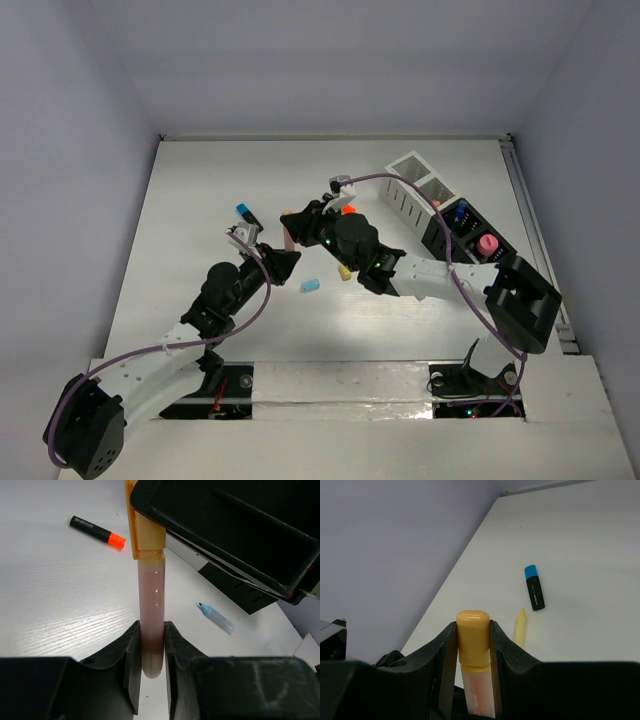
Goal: Sort the stationery into containers
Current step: Close the pen cap on the pen.
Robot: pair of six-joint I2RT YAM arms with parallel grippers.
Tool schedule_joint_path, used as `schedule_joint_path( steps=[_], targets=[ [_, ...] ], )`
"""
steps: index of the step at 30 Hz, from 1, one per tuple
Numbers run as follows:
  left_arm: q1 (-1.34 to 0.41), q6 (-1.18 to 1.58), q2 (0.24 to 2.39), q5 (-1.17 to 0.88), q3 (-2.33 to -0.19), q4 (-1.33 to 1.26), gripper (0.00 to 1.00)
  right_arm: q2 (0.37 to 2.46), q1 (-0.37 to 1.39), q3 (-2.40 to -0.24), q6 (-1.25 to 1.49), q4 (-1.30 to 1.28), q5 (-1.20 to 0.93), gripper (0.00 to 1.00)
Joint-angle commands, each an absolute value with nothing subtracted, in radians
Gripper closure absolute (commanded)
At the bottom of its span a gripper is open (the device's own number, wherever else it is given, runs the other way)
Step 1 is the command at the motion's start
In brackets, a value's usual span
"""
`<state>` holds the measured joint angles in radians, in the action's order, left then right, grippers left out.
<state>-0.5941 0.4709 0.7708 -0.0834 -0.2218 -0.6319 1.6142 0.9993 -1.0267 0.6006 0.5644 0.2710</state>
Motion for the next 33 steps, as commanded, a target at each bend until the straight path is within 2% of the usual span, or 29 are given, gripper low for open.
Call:
schedule_joint_path(
  steps=[1, 17, 24, 33],
  targets=[
    [-0.588, 0.483, 0.756, -0.071, -0.232, -0.733, 1.0, 1.598, 1.025, -0.988, 0.583, 0.588, 0.177, 0.96],
    [-0.578, 0.492, 0.749, -0.106, -0.236, -0.739, 1.0, 1.549, 1.025, -0.92, 0.471, 0.537, -0.051, 1.0],
    [-0.578, 0.489, 0.697, -0.074, -0.235, -0.71, 1.0, 1.525, 1.025, -0.904, 0.476, 0.451, -0.063, 1.0],
    [-0.578, 0.485, 0.669, -0.069, -0.236, -0.704, 1.0, 1.565, 1.025, -0.735, 0.595, 0.428, -0.08, 1.0]
  ],
)
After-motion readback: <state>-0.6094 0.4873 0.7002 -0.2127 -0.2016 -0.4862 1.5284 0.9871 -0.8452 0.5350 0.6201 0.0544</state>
